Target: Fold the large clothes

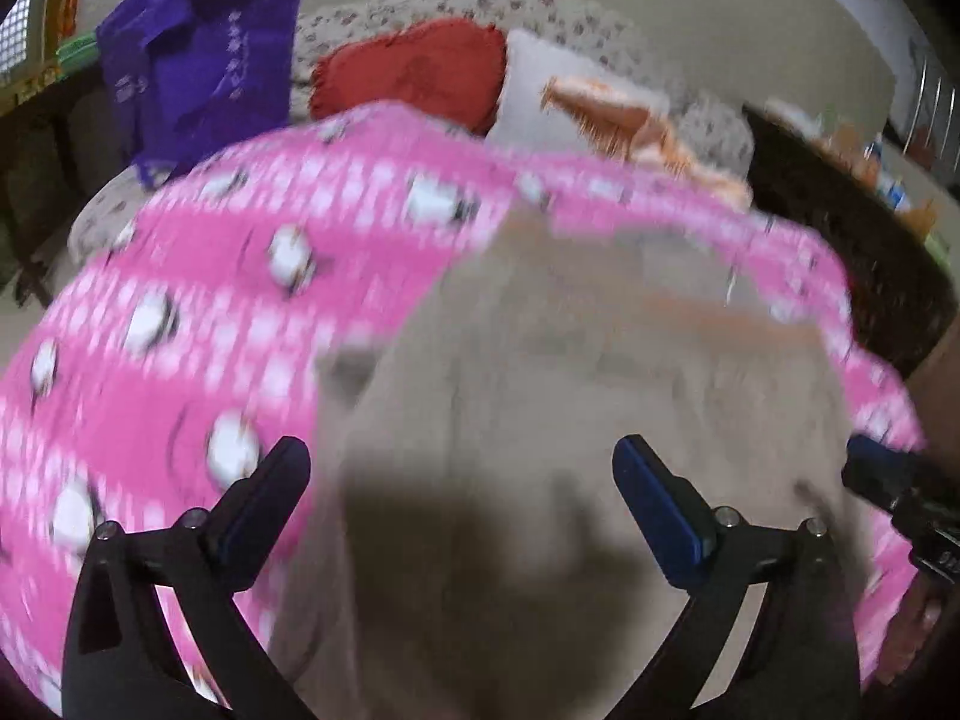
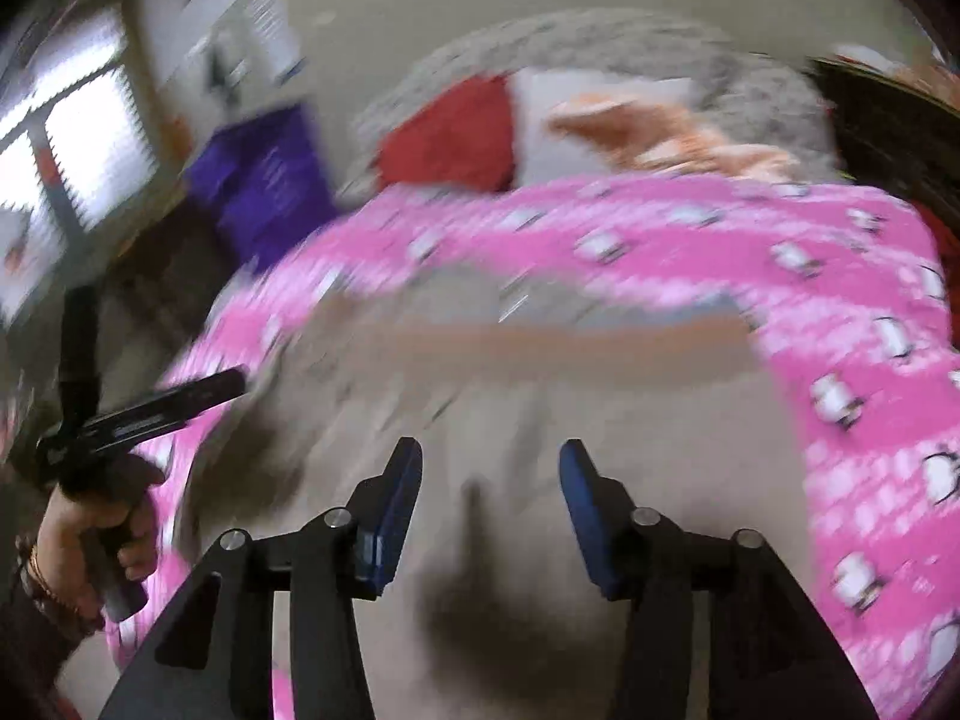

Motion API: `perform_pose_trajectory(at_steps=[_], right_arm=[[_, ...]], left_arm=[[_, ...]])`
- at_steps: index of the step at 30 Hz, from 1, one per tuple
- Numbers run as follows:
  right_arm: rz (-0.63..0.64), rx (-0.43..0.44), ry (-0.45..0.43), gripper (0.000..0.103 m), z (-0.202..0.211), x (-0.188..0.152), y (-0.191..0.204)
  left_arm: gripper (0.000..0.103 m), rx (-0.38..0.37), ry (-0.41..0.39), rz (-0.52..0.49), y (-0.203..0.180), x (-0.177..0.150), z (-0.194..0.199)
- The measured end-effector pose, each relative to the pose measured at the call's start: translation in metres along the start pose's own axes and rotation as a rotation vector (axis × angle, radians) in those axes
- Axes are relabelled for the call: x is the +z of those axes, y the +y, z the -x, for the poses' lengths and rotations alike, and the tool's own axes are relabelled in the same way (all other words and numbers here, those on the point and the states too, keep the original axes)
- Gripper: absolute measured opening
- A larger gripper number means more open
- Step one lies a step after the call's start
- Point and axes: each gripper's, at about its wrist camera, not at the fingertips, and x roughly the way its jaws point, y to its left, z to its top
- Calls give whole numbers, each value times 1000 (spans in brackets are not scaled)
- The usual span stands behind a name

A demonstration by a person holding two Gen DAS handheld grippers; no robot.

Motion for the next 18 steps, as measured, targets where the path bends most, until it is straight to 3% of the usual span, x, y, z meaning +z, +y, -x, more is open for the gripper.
perform_pose_trajectory(at_steps=[2,3,4,5,8,12,15,18], right_arm=[[32,-25,38,45,-25,-13,7],[7,-69,94,44,-48,-18,-3],[-34,-91,145,39,-66,-22,-16],[-78,-55,140,36,-72,-25,-28],[-119,-63,127,33,-57,-16,-36],[-81,-17,-1,37,9,-21,-27],[-29,11,24,40,29,-47,-19],[22,-33,99,40,7,-76,-21]], left_arm=[[102,61,70,7,8,-22,-21],[102,31,95,39,18,-31,-33],[103,3,69,60,23,-33,-33],[103,-7,49,65,26,-33,-30],[103,-5,67,79,27,-29,-23],[103,-35,50,93,37,-35,3],[103,-42,21,91,44,-48,17],[103,-80,61,148,54,-60,1]])
